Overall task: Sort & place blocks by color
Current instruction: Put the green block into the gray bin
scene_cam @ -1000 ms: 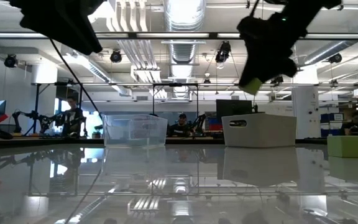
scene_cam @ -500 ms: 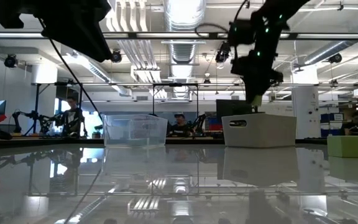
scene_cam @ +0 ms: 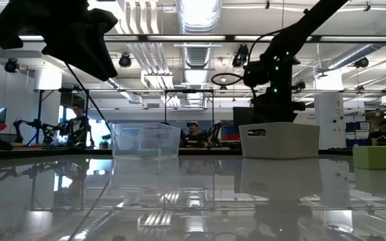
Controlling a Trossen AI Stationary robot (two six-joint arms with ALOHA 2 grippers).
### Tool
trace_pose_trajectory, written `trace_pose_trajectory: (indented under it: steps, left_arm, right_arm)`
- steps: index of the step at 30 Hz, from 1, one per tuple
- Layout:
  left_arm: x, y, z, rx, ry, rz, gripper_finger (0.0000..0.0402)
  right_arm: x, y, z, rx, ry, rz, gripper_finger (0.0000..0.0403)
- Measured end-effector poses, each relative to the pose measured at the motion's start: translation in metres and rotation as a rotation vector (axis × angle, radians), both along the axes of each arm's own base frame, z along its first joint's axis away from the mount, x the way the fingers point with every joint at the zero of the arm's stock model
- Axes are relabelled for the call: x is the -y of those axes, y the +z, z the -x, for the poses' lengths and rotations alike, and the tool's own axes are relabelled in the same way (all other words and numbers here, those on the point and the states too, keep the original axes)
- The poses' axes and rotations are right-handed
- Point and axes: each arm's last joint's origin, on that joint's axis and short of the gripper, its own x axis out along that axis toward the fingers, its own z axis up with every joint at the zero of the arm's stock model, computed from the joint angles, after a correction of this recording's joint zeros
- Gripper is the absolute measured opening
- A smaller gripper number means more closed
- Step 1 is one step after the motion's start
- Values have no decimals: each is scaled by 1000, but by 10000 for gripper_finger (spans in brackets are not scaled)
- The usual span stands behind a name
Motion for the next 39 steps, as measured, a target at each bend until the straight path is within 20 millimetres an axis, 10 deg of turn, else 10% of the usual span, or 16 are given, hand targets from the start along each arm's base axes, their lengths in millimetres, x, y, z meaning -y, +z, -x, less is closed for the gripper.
trace_pose_trajectory:
  steps: [21,39]
  left_arm:
    - [-2,0,-3,31,16,15,79]
    - [1,5,-10,125,31,77,79]
  right_arm:
    - [-18,40,5,45,-32,111,183]
    - [-221,104,-9,352,291,-140,171]
